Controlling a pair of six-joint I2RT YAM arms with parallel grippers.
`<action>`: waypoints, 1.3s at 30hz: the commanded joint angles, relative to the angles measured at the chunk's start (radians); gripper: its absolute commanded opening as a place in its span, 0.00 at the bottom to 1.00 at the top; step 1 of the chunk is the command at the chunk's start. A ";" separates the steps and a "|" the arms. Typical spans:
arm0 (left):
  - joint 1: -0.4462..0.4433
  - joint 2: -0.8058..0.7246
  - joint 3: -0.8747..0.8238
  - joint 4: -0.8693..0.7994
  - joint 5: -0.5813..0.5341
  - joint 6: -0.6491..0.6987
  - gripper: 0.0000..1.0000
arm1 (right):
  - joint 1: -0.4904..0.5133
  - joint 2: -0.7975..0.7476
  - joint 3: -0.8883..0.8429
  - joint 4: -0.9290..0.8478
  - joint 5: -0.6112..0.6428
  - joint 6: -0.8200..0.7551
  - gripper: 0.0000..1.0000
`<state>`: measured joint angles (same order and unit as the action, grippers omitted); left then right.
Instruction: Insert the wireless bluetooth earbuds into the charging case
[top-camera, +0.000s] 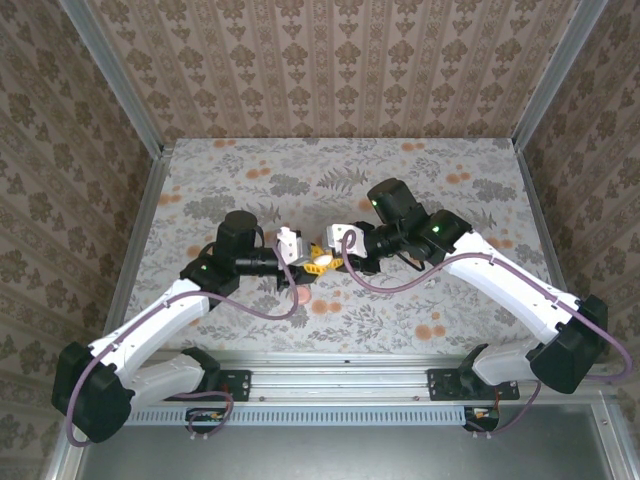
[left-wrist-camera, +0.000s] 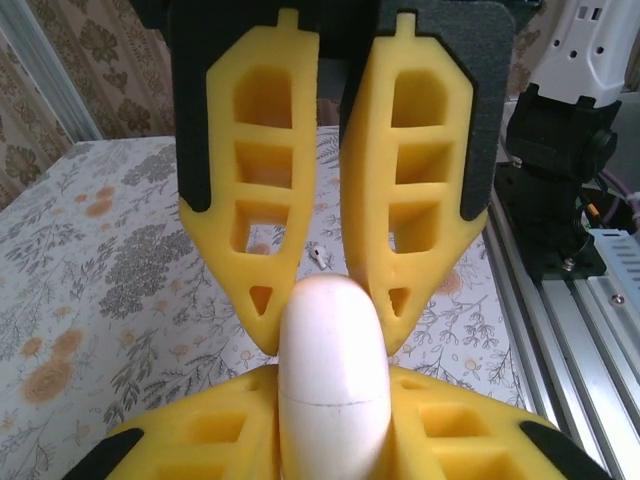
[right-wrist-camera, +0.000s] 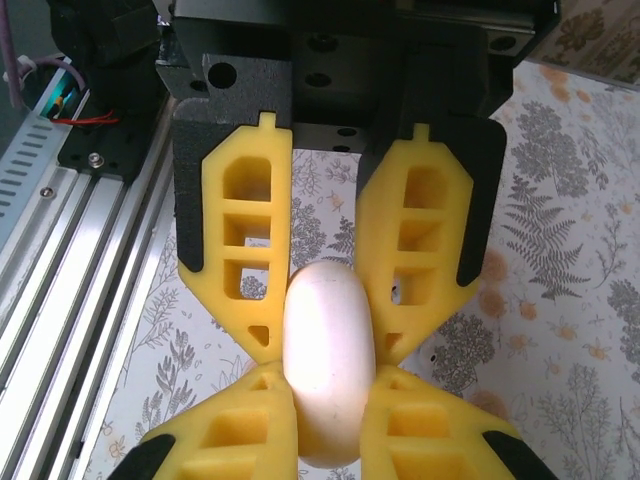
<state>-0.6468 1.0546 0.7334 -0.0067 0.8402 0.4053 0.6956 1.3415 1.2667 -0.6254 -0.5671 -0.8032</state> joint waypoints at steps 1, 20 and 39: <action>-0.001 -0.006 0.002 0.025 0.000 -0.007 0.23 | 0.008 -0.022 -0.031 0.021 -0.007 0.016 0.11; 0.042 0.043 -0.049 0.144 0.000 -0.099 0.18 | -0.077 -0.197 -0.247 0.297 -0.011 0.226 0.46; 0.044 0.013 -0.083 0.191 0.055 -0.103 0.16 | -0.053 -0.036 -0.133 0.291 -0.091 0.204 0.55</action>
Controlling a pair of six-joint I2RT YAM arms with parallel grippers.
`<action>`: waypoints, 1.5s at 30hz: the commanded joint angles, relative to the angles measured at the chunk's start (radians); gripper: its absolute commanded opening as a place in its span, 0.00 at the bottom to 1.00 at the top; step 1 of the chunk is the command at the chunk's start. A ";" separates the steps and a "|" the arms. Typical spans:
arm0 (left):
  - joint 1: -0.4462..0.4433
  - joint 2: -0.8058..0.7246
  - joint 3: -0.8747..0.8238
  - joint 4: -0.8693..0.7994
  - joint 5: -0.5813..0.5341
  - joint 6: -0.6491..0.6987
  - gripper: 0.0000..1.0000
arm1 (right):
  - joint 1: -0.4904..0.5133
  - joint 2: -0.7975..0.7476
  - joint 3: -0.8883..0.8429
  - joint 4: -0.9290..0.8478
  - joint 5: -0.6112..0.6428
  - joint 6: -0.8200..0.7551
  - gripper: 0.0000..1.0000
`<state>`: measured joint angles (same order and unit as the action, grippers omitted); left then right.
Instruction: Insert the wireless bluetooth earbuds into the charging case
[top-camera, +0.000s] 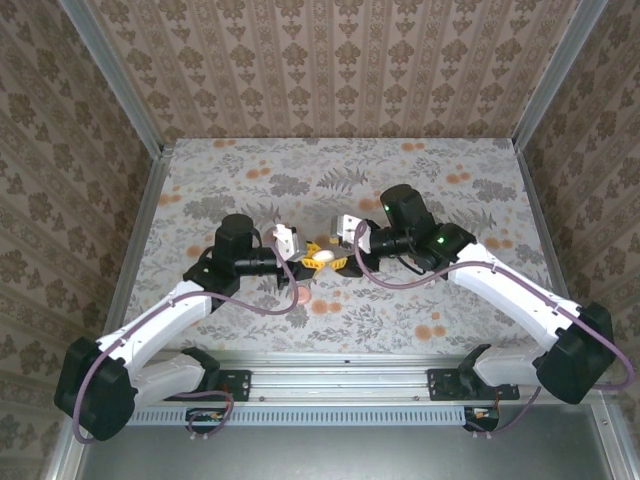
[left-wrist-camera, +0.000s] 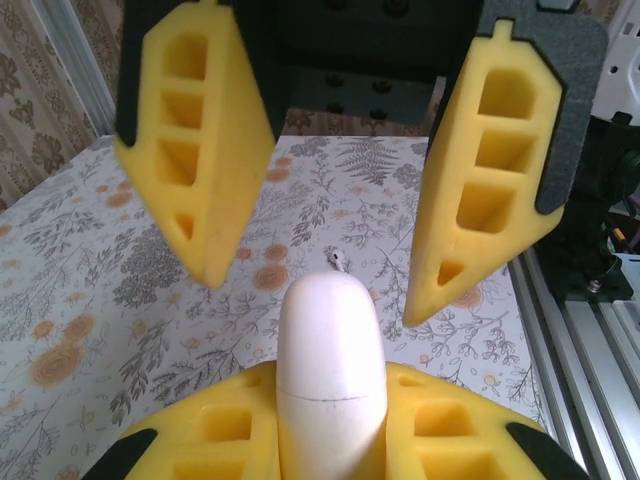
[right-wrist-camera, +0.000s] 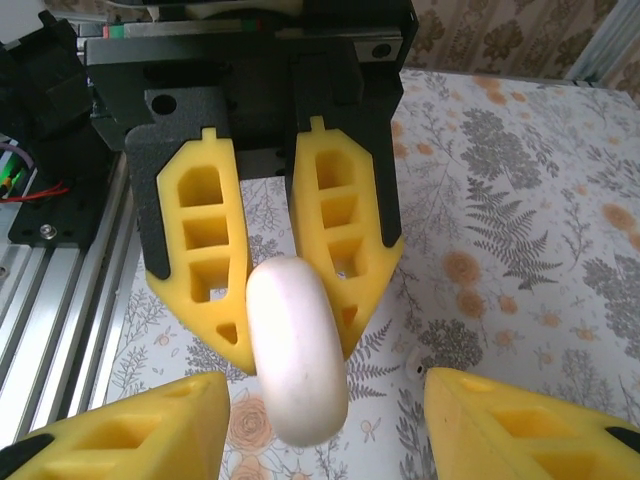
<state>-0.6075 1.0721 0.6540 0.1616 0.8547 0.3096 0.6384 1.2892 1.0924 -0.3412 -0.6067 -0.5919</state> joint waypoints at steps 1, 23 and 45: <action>0.005 -0.004 -0.003 0.023 0.043 -0.007 0.16 | 0.004 0.024 0.046 0.005 -0.051 -0.012 0.55; 0.003 -0.018 -0.006 0.017 0.044 -0.012 0.15 | -0.092 0.032 0.081 0.088 0.027 0.069 0.51; 0.018 -0.049 -0.227 0.391 -0.265 -0.246 0.14 | -0.225 -0.011 0.110 -0.375 0.445 0.733 0.49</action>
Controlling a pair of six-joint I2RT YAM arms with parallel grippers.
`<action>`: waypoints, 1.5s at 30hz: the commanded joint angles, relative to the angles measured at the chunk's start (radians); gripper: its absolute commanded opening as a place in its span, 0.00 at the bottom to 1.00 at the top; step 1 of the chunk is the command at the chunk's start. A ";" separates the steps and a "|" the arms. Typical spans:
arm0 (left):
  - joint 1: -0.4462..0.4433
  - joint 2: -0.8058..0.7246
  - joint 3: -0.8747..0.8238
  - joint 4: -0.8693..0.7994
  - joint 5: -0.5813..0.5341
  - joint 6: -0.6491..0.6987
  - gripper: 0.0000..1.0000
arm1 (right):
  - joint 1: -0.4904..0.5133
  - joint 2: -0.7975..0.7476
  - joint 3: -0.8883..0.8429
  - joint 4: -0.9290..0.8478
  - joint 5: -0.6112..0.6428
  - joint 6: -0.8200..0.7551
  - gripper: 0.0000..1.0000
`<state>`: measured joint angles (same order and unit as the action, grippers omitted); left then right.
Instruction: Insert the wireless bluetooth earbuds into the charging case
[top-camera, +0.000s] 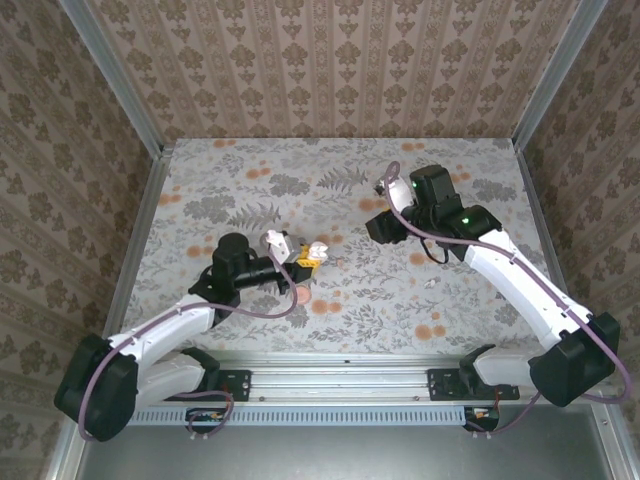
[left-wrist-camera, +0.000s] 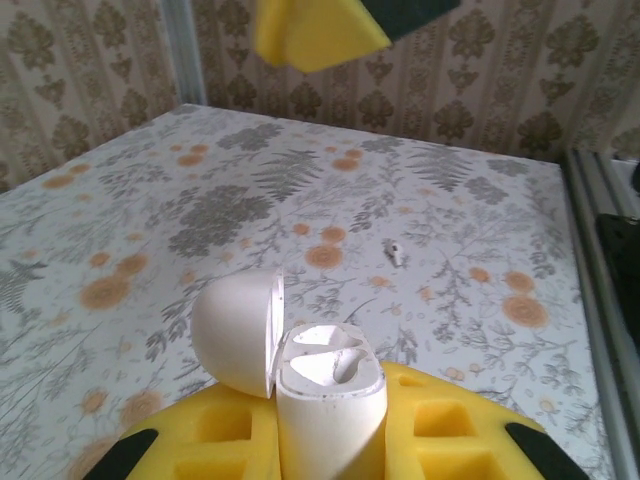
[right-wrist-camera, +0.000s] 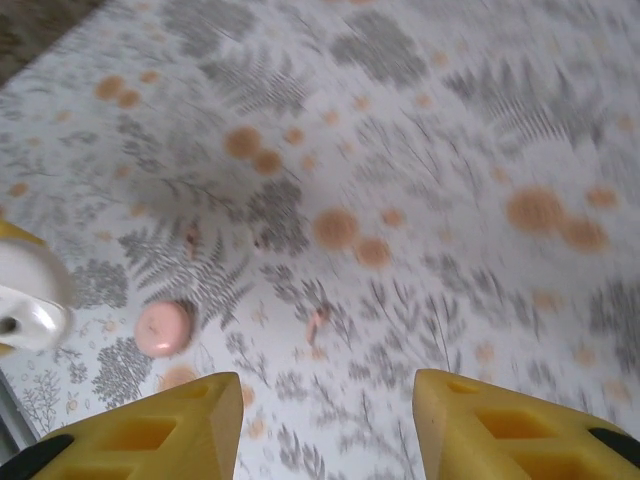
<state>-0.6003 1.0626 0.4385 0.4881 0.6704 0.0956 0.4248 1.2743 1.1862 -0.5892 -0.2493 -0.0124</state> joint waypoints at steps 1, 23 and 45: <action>0.024 -0.047 -0.016 0.064 -0.093 -0.038 0.14 | -0.012 0.009 0.016 -0.136 0.089 0.177 0.49; 0.377 -0.230 -0.075 -0.075 -0.276 -0.286 0.13 | 0.147 0.482 0.292 -0.143 0.125 0.885 0.51; 0.493 -0.269 -0.030 -0.211 -0.378 -0.300 0.13 | 0.346 0.950 0.621 -0.159 0.186 1.955 0.46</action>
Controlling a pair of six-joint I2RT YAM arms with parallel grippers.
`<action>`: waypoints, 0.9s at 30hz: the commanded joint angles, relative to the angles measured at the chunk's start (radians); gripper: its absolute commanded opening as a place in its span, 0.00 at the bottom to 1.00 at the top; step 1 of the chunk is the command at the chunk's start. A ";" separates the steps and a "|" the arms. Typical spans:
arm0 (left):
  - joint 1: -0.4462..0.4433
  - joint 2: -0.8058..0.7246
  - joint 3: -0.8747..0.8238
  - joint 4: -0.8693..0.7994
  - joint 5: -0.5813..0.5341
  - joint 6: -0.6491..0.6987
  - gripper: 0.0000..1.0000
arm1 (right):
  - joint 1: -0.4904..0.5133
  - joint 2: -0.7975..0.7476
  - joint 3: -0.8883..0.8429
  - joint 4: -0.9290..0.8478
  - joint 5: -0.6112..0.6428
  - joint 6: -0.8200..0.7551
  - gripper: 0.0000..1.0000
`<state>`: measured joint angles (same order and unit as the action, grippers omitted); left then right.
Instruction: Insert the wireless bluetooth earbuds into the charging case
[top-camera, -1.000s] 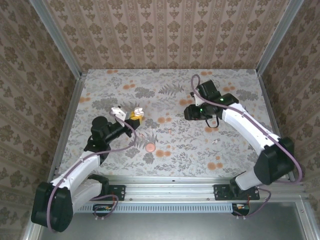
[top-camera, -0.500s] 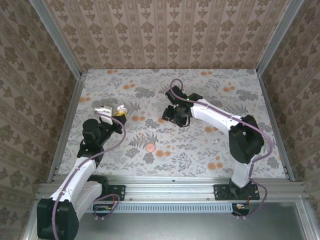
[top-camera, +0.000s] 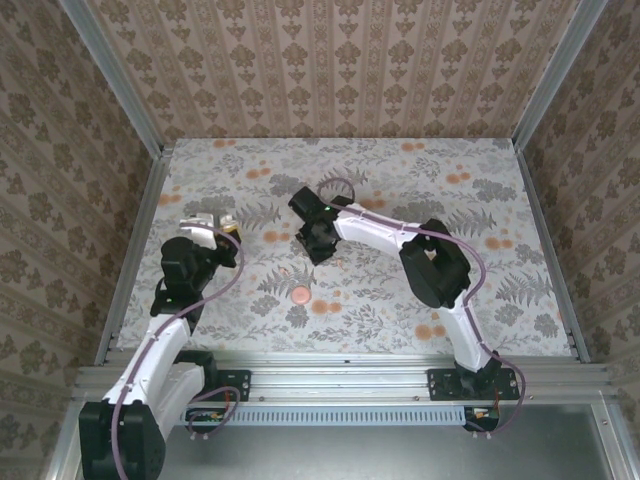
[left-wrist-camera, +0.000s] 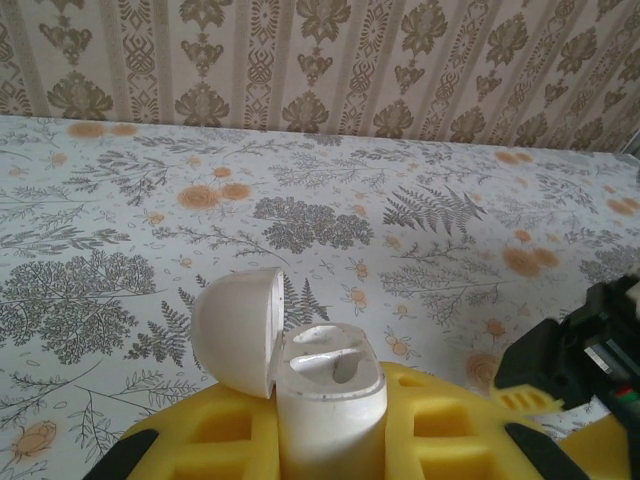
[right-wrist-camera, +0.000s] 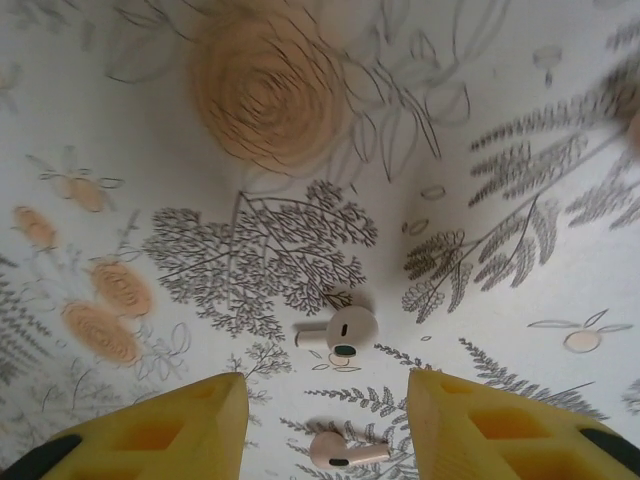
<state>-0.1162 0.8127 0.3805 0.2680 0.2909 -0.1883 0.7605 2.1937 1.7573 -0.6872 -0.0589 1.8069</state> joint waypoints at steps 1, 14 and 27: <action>0.009 -0.020 0.026 0.013 0.004 -0.017 0.13 | 0.012 0.040 0.061 -0.071 -0.004 0.144 0.46; 0.018 -0.022 0.017 0.027 0.010 -0.028 0.13 | 0.005 0.117 0.133 -0.129 0.002 0.172 0.40; 0.025 -0.019 0.012 0.031 0.013 -0.028 0.13 | -0.010 0.154 0.141 -0.156 0.002 0.157 0.32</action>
<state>-0.1028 0.8074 0.3805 0.2691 0.2913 -0.2070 0.7620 2.3253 1.8965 -0.7731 -0.0662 1.9491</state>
